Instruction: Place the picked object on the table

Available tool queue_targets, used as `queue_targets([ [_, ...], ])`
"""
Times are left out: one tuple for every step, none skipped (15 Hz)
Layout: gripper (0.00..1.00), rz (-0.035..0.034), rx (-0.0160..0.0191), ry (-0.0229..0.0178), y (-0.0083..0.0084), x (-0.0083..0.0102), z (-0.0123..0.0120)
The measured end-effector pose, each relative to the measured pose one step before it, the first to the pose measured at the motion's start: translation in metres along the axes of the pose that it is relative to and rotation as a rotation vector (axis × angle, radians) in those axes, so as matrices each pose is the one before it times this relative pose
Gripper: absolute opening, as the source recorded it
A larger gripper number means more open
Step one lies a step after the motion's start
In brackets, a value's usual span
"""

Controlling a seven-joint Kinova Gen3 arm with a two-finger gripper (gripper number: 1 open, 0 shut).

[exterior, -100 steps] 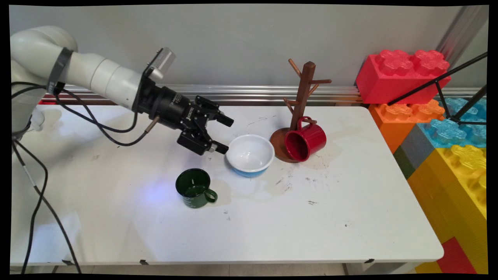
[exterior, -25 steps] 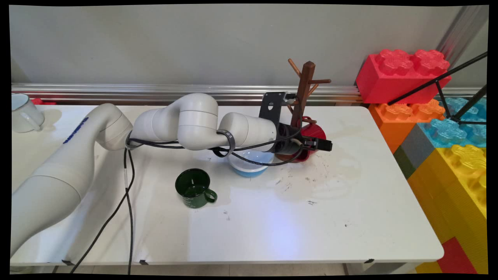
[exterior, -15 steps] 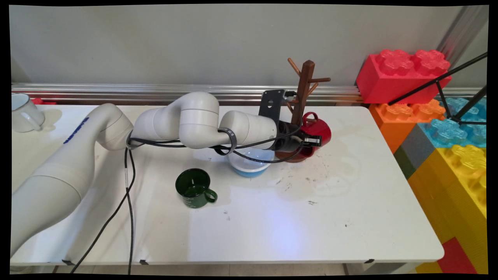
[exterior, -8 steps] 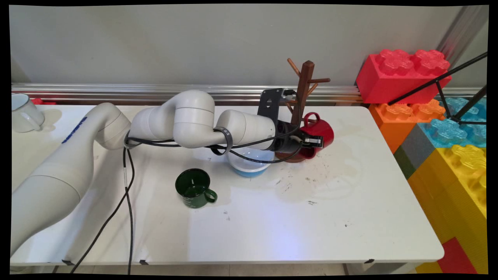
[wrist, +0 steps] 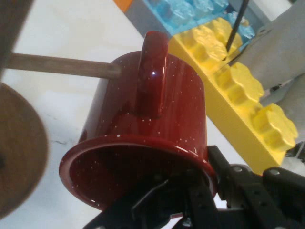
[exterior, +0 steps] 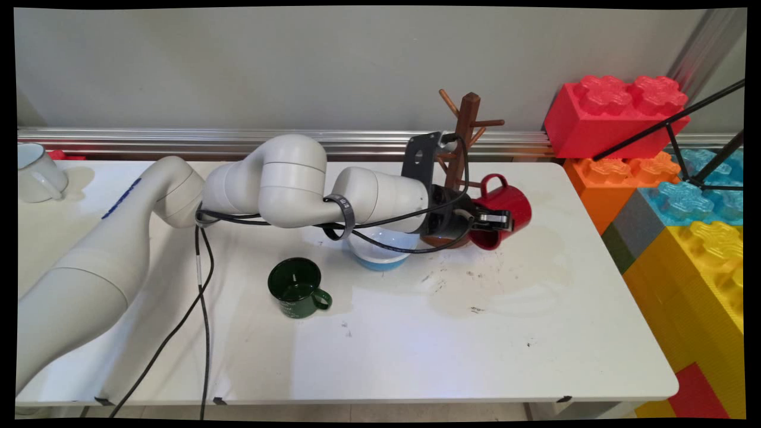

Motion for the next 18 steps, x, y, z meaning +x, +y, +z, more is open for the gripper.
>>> queue_targets([
  [0.0, -0.00046, -0.00897, -0.00347, 0.00372, -0.00041, -0.00119],
  [0.0, 0.00191, -0.01084, -0.0057, 0.00482, -0.00033, -0.00198],
  [0.0, 0.00532, -0.0059, -0.00638, 0.00313, 0.00001, -0.00195],
  [0.0, 0.00509, -0.00329, -0.00409, 0.00194, 0.0002, -0.00133],
  [0.0, 0.01274, -0.00508, -0.00997, 0.0029, 0.00048, -0.0023],
  [0.0, 0.00933, -0.00223, -0.00599, 0.00161, 0.00065, -0.00188],
  [0.0, 0.01401, -0.00106, -0.00864, 0.00172, 0.00111, -0.00268],
  [0.0, 0.01411, 0.00004, -0.00778, 0.00151, 0.00145, -0.00286],
  [0.0, 0.01838, 0.00015, -0.01085, 0.00168, 0.00208, -0.00392],
  [0.0, 0.01914, -0.00019, -0.01006, 0.00192, 0.00245, -0.00406],
  [0.0, 0.02658, 0.00108, -0.0148, 0.00236, 0.00353, -0.00546],
  [0.0, 0.02123, 0.00144, -0.012, 0.00186, 0.00297, -0.00438],
  [0.0, 0.02659, 0.00038, -0.01533, 0.00243, 0.0035, -0.00469],
  [0.0, 0.02534, -0.00105, -0.01404, 0.00258, 0.0033, -0.00412],
  [0.0, 0.02663, -0.00092, -0.01666, 0.00331, 0.00403, -0.00492],
  [0.0, 0.02385, -0.0003, -0.01602, 0.00356, 0.0043, -0.00486],
  [0.0, 0.02021, 0.00099, -0.0169, 0.00361, 0.00425, -0.00481],
  [0.0, 0.01597, 0.00293, -0.0153, 0.00297, 0.0036, -0.00442],
])
